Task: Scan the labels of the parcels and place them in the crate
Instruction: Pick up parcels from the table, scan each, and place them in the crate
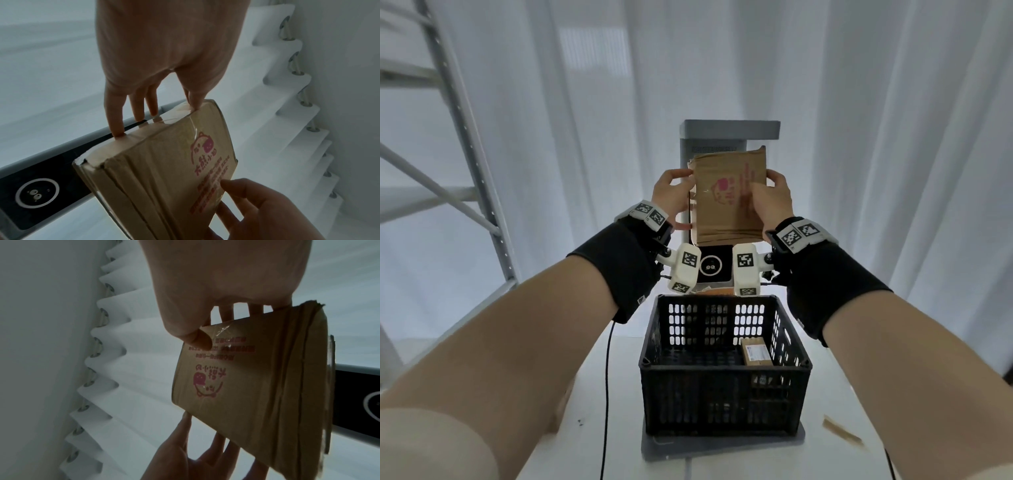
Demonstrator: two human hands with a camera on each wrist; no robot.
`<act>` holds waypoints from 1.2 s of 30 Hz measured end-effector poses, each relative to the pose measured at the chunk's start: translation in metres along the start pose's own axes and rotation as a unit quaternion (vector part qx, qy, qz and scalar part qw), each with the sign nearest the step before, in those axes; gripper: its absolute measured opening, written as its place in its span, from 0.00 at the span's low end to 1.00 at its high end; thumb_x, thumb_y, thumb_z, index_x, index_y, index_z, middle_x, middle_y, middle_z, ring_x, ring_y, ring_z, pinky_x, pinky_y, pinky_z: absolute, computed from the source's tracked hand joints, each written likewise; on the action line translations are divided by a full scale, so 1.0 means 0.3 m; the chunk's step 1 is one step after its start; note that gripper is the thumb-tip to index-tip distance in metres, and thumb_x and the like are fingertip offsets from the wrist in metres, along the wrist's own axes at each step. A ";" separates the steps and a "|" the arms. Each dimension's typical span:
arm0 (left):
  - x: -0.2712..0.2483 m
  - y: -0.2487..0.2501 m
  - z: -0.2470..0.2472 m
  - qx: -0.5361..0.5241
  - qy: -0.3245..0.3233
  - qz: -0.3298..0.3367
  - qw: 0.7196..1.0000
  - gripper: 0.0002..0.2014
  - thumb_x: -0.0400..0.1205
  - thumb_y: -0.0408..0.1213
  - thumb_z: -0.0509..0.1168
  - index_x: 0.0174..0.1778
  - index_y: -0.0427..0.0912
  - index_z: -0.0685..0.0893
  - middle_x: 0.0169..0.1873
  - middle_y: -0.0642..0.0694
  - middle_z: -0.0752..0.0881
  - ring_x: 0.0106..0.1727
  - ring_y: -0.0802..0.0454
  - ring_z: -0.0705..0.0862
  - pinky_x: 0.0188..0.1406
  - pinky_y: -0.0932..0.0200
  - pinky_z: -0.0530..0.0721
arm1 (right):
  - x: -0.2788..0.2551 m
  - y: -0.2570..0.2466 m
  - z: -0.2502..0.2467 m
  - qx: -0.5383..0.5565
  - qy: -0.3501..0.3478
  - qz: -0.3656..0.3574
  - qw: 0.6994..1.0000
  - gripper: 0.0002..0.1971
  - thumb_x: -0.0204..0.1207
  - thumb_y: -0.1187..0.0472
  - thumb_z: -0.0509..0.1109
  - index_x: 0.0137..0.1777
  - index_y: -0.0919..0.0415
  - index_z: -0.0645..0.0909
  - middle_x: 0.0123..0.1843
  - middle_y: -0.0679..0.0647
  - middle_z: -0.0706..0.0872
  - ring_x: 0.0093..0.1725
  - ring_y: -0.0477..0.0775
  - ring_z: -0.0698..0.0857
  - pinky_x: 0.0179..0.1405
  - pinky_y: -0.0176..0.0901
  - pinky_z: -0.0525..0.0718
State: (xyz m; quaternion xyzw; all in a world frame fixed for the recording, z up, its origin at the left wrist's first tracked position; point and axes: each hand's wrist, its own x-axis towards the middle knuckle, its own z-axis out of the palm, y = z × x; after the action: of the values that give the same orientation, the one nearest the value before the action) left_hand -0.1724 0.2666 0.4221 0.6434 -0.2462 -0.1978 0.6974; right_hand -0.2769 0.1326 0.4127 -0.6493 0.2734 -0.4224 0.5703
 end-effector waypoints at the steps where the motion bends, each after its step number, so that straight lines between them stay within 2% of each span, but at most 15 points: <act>1: 0.000 0.007 -0.005 0.000 -0.004 0.001 1.000 0.13 0.82 0.49 0.70 0.60 0.55 0.79 0.39 0.48 0.83 0.39 0.53 0.83 0.44 0.45 0.88 | -0.003 -0.009 0.001 0.003 0.001 -0.003 1.000 0.26 0.76 0.63 0.60 0.75 0.48 0.72 0.48 0.52 0.86 0.41 0.50 0.82 0.42 0.40 0.80; 6: 0.000 0.032 -0.034 -0.005 -0.026 -0.013 1.000 0.20 0.79 0.52 0.72 0.66 0.52 0.80 0.44 0.47 0.84 0.45 0.51 0.84 0.51 0.41 0.87 | -0.032 -0.044 -0.010 0.017 0.014 -0.020 1.000 0.26 0.76 0.64 0.61 0.74 0.47 0.72 0.50 0.53 0.87 0.37 0.48 0.82 0.36 0.36 0.79; 9: -0.007 0.044 -0.051 0.010 -0.057 -0.036 0.998 0.23 0.74 0.57 0.75 0.61 0.50 0.86 0.49 0.48 0.86 0.54 0.50 0.86 0.54 0.33 0.82 | -0.047 -0.048 -0.017 0.019 0.018 -0.030 0.999 0.28 0.73 0.61 0.68 0.75 0.48 0.71 0.53 0.48 0.88 0.47 0.48 0.86 0.50 0.42 0.86; 11: -0.015 0.047 -0.060 0.022 -0.078 -0.051 0.995 0.24 0.72 0.59 0.76 0.57 0.50 0.87 0.56 0.48 0.86 0.60 0.46 0.84 0.55 0.27 0.80 | -0.056 -0.047 -0.019 0.028 0.010 -0.036 0.999 0.32 0.69 0.58 0.74 0.74 0.48 0.71 0.61 0.49 0.87 0.56 0.50 0.87 0.63 0.48 0.86; 14: -0.026 0.050 -0.064 0.033 -0.114 -0.055 0.991 0.28 0.66 0.65 0.76 0.54 0.49 0.86 0.58 0.47 0.84 0.61 0.45 0.82 0.58 0.22 0.78 | -0.067 -0.046 -0.019 0.054 -0.004 -0.036 0.998 0.39 0.63 0.50 0.82 0.74 0.47 0.71 0.65 0.49 0.85 0.61 0.51 0.86 0.67 0.51 0.83; 17: -0.036 0.051 -0.064 0.027 -0.123 -0.042 0.991 0.27 0.71 0.63 0.75 0.57 0.48 0.84 0.53 0.46 0.82 0.53 0.47 0.81 0.61 0.26 0.78 | -0.077 -0.038 -0.024 0.062 -0.012 -0.038 0.997 0.43 0.59 0.44 0.84 0.75 0.47 0.71 0.67 0.50 0.84 0.63 0.51 0.85 0.70 0.54 0.82; 19: -0.039 0.048 -0.066 0.012 -0.123 -0.039 0.992 0.29 0.73 0.61 0.75 0.63 0.47 0.80 0.51 0.46 0.80 0.49 0.47 0.79 0.63 0.30 0.78 | -0.084 -0.036 -0.029 0.057 -0.014 -0.040 0.997 0.46 0.58 0.41 0.83 0.77 0.47 0.70 0.68 0.50 0.83 0.64 0.52 0.85 0.71 0.55 0.81; 22: -0.043 0.039 -0.071 -0.011 -0.124 -0.024 0.992 0.34 0.74 0.57 0.76 0.73 0.50 0.72 0.53 0.45 0.80 0.51 0.45 0.79 0.61 0.35 0.77 | -0.090 -0.035 -0.032 0.047 -0.018 -0.027 0.998 0.51 0.53 0.37 0.82 0.78 0.46 0.68 0.69 0.50 0.82 0.65 0.52 0.84 0.71 0.56 0.81; 23: -0.043 0.035 -0.072 -0.017 -0.121 -0.018 0.992 0.36 0.74 0.56 0.76 0.75 0.51 0.69 0.56 0.45 0.81 0.55 0.45 0.80 0.62 0.32 0.77 | -0.092 -0.034 -0.034 0.048 -0.016 -0.023 0.998 0.52 0.52 0.36 0.82 0.78 0.45 0.67 0.70 0.49 0.81 0.66 0.52 0.84 0.72 0.56 0.81; 26: -0.045 0.024 -0.072 -0.026 -0.115 0.002 0.993 0.41 0.71 0.51 0.80 0.75 0.52 0.66 0.66 0.46 0.81 0.66 0.44 0.82 0.59 0.23 0.80 | -0.098 -0.033 -0.050 0.029 -0.001 -0.028 0.999 0.43 0.62 0.39 0.79 0.78 0.42 0.68 0.70 0.47 0.75 0.68 0.51 0.80 0.69 0.52 0.80; 28: -0.048 0.017 -0.072 -0.024 -0.118 0.014 0.993 0.40 0.71 0.48 0.81 0.74 0.51 0.66 0.66 0.46 0.82 0.66 0.43 0.83 0.56 0.23 0.82 | -0.095 -0.028 -0.064 0.007 0.013 -0.032 0.999 0.29 0.70 0.43 0.77 0.71 0.43 0.76 0.67 0.51 0.77 0.60 0.50 0.82 0.58 0.48 0.82; 30: -0.054 0.012 -0.069 -0.017 -0.116 0.025 0.993 0.35 0.74 0.45 0.79 0.73 0.50 0.68 0.64 0.46 0.84 0.63 0.44 0.85 0.53 0.26 0.85 | -0.093 -0.027 -0.071 0.015 0.002 -0.029 0.999 0.15 0.73 0.48 0.75 0.59 0.46 0.84 0.62 0.53 0.86 0.54 0.52 0.86 0.57 0.53 0.86; 32: -0.059 0.008 -0.061 -0.010 -0.110 0.030 0.993 0.30 0.76 0.44 0.78 0.70 0.51 0.71 0.63 0.47 0.84 0.61 0.46 0.86 0.50 0.31 0.87 | -0.096 -0.030 -0.073 0.038 -0.009 -0.019 0.999 0.04 0.76 0.53 0.73 0.50 0.46 0.86 0.52 0.52 0.90 0.49 0.58 0.89 0.57 0.61 0.88; 34: -0.062 0.005 -0.054 -0.006 -0.099 0.033 0.995 0.27 0.76 0.46 0.78 0.67 0.52 0.74 0.62 0.48 0.84 0.59 0.46 0.87 0.48 0.35 0.89 | -0.105 -0.038 -0.074 0.050 -0.016 -0.002 0.999 0.05 0.79 0.57 0.69 0.51 0.48 0.85 0.46 0.51 0.89 0.44 0.58 0.88 0.52 0.60 0.89; 36: -0.065 0.006 -0.050 -0.011 -0.090 0.033 0.995 0.23 0.75 0.46 0.78 0.64 0.54 0.77 0.62 0.48 0.85 0.58 0.46 0.88 0.48 0.38 0.89 | -0.108 -0.042 -0.073 0.053 -0.024 0.009 0.998 0.09 0.80 0.58 0.67 0.58 0.50 0.85 0.46 0.51 0.89 0.43 0.56 0.88 0.52 0.57 0.89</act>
State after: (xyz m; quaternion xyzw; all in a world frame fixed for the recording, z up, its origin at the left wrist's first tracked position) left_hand -0.1791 0.2903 0.4214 0.6065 -0.3269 -0.2343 0.6859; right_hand -0.3133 0.1510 0.4172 -0.6256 0.2426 -0.4158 0.6139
